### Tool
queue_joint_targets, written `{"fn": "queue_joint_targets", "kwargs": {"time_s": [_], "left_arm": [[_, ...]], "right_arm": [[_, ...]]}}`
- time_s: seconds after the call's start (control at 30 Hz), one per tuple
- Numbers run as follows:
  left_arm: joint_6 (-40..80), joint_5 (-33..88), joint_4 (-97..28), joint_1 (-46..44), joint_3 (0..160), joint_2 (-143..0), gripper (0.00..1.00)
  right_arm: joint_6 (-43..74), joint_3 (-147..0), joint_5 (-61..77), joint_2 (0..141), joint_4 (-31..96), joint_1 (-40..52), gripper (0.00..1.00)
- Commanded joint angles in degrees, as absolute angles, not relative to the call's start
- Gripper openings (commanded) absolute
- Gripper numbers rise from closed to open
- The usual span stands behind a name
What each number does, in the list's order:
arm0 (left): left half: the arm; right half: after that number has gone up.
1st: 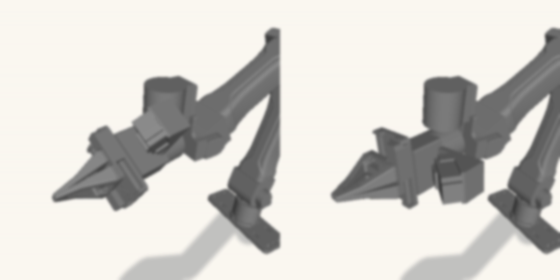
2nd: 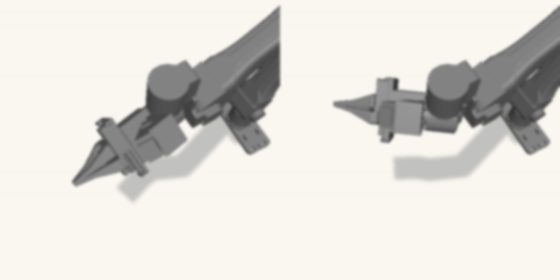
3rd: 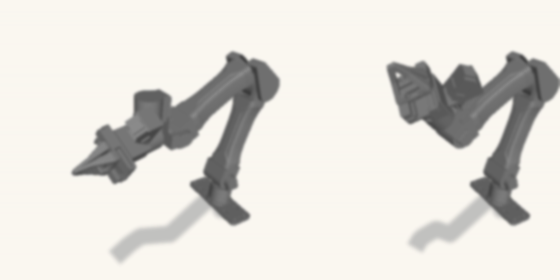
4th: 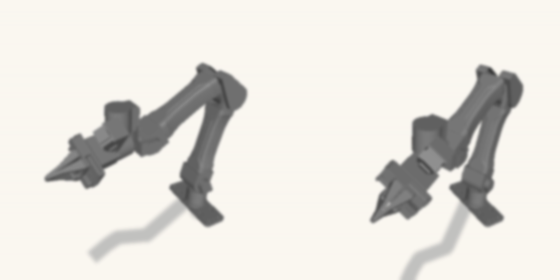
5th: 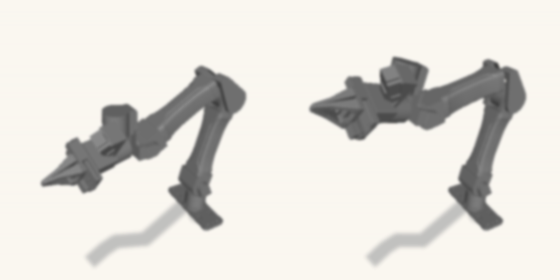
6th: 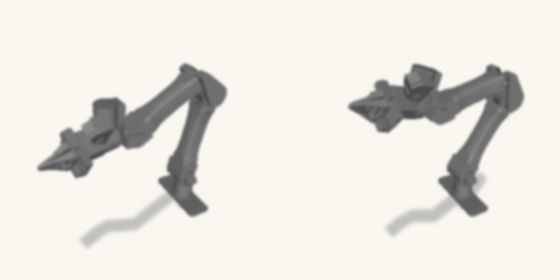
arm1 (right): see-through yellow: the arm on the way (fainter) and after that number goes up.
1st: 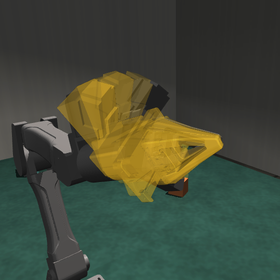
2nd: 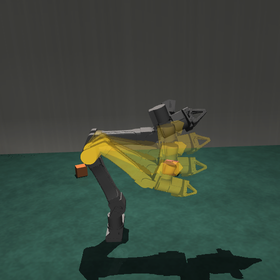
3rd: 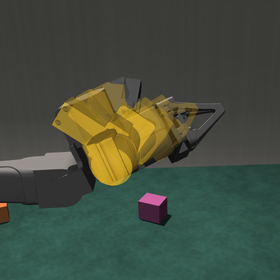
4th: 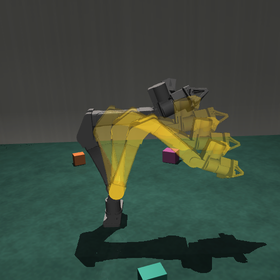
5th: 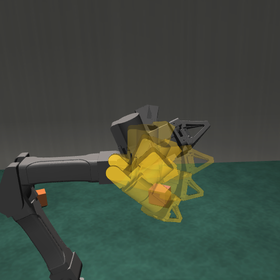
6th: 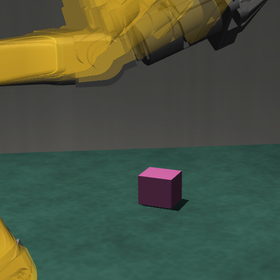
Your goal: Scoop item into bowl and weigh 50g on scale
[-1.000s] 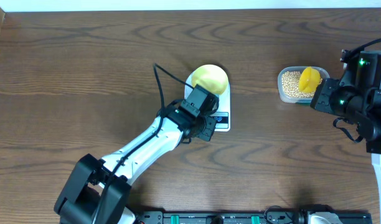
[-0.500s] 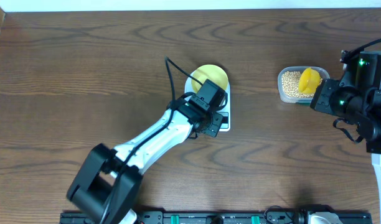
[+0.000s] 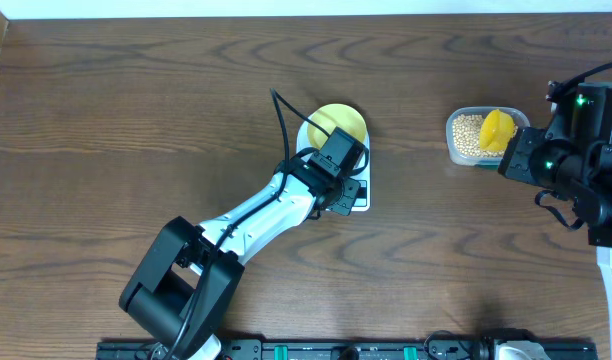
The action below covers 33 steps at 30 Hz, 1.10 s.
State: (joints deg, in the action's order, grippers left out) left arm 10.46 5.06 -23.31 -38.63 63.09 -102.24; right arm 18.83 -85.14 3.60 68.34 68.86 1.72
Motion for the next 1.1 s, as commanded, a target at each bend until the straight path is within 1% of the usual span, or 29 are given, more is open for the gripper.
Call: {"fn": "queue_joint_targets", "kwargs": {"time_s": [0.0, 1.07], "left_arm": [[10.13, 3.38, -23.18, -38.61, 62.81, -102.78, 0.07], [11.03, 3.42, -18.11, -38.61, 60.20, -104.12, 0.07]], "right_arm": [[18.81, -86.13, 3.36, 67.83, 68.95, 1.54, 0.01], [18.81, -86.13, 3.38, 67.83, 68.38, 1.54, 0.01]]}}
